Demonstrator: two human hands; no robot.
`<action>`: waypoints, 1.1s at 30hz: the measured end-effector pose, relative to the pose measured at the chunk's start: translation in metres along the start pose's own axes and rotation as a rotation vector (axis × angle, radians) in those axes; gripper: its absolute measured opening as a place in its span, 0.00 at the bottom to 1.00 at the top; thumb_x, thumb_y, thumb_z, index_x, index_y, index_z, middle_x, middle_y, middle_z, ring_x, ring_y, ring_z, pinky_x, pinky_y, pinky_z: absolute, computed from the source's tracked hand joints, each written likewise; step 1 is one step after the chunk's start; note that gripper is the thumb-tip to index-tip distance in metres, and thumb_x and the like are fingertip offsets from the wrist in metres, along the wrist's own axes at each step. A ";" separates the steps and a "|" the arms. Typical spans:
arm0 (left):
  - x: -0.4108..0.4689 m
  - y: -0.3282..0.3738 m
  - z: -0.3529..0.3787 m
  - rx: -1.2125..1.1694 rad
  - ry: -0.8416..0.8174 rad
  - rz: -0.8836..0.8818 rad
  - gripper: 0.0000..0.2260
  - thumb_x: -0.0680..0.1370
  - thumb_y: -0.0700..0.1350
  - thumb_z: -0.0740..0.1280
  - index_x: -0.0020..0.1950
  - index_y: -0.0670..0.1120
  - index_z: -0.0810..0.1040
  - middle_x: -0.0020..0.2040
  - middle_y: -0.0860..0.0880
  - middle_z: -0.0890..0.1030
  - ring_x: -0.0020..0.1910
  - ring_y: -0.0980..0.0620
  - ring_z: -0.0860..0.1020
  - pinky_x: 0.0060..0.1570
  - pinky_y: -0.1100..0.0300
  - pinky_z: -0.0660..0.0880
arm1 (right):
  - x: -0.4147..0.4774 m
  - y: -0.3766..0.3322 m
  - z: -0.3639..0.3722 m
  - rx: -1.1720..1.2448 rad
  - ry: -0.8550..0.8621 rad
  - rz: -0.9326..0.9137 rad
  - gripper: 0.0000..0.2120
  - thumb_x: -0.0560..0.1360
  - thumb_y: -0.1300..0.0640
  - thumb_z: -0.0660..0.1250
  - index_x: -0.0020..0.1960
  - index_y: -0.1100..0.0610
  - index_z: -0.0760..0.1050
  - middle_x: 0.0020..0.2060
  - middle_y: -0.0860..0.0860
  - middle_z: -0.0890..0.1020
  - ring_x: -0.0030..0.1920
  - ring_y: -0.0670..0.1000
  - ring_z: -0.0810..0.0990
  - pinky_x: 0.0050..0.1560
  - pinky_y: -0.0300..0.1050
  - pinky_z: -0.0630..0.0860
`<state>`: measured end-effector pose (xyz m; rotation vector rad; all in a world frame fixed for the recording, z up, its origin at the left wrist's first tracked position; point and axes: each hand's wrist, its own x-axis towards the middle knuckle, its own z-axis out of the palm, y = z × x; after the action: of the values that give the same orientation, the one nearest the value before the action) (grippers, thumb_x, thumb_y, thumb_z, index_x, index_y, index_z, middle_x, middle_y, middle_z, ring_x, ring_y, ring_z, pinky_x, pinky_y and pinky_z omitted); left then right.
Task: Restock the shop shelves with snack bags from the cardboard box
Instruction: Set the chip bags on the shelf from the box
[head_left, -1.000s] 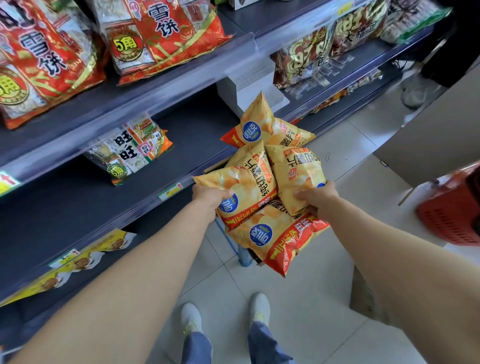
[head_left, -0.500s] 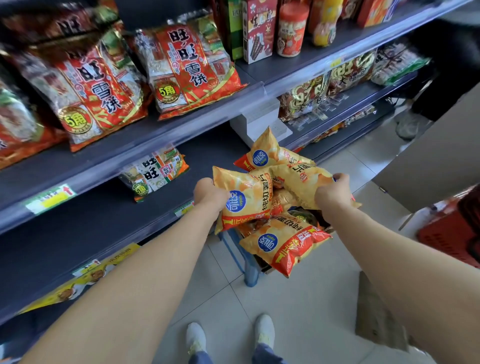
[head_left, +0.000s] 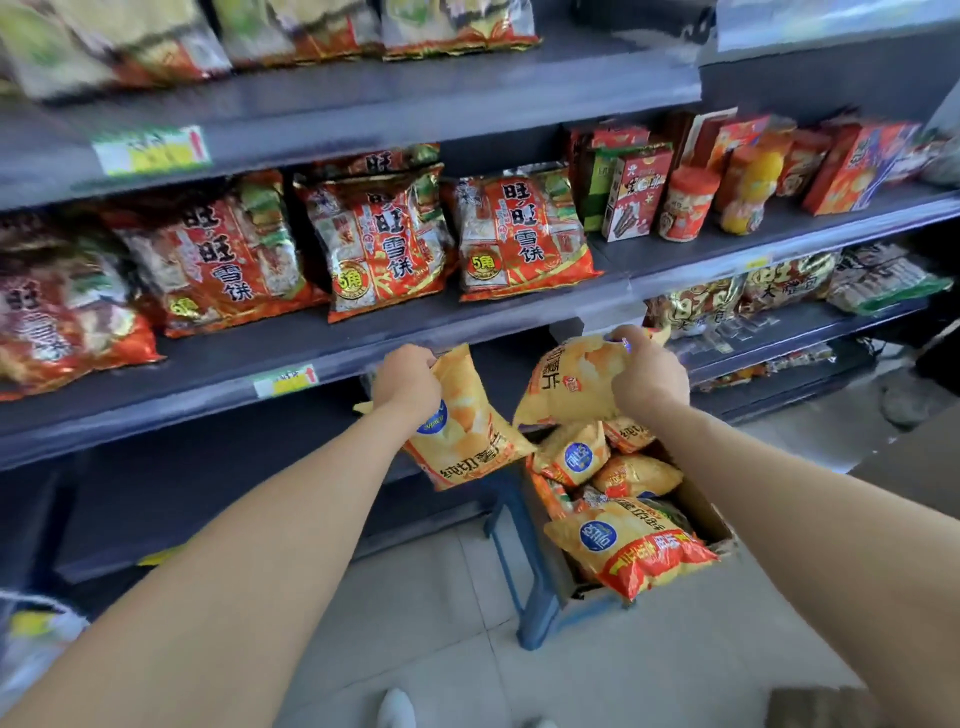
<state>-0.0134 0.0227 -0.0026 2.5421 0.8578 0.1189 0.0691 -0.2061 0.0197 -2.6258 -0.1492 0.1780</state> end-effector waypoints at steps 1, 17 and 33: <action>-0.001 -0.013 -0.008 0.012 0.019 -0.013 0.10 0.73 0.32 0.59 0.38 0.45 0.73 0.39 0.48 0.74 0.37 0.48 0.72 0.30 0.58 0.65 | 0.000 -0.012 0.001 -0.036 -0.005 -0.061 0.32 0.72 0.72 0.54 0.70 0.48 0.64 0.53 0.58 0.79 0.49 0.61 0.77 0.44 0.50 0.75; -0.028 -0.201 -0.055 0.206 0.051 -0.261 0.12 0.70 0.30 0.60 0.38 0.45 0.77 0.41 0.46 0.77 0.43 0.45 0.76 0.38 0.57 0.68 | -0.032 -0.159 0.141 -0.298 -0.273 -0.525 0.20 0.73 0.71 0.57 0.56 0.53 0.79 0.60 0.57 0.75 0.64 0.57 0.70 0.61 0.53 0.72; 0.011 -0.353 -0.033 0.113 -0.013 -0.355 0.16 0.76 0.32 0.55 0.55 0.45 0.78 0.57 0.45 0.77 0.54 0.44 0.75 0.42 0.56 0.68 | -0.041 -0.219 0.312 -0.053 -0.432 -0.292 0.14 0.74 0.69 0.61 0.44 0.52 0.78 0.56 0.56 0.74 0.43 0.53 0.74 0.41 0.42 0.69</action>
<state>-0.2081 0.2909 -0.1303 2.4418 1.3268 -0.0589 -0.0356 0.1269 -0.1393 -2.5419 -0.6858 0.6431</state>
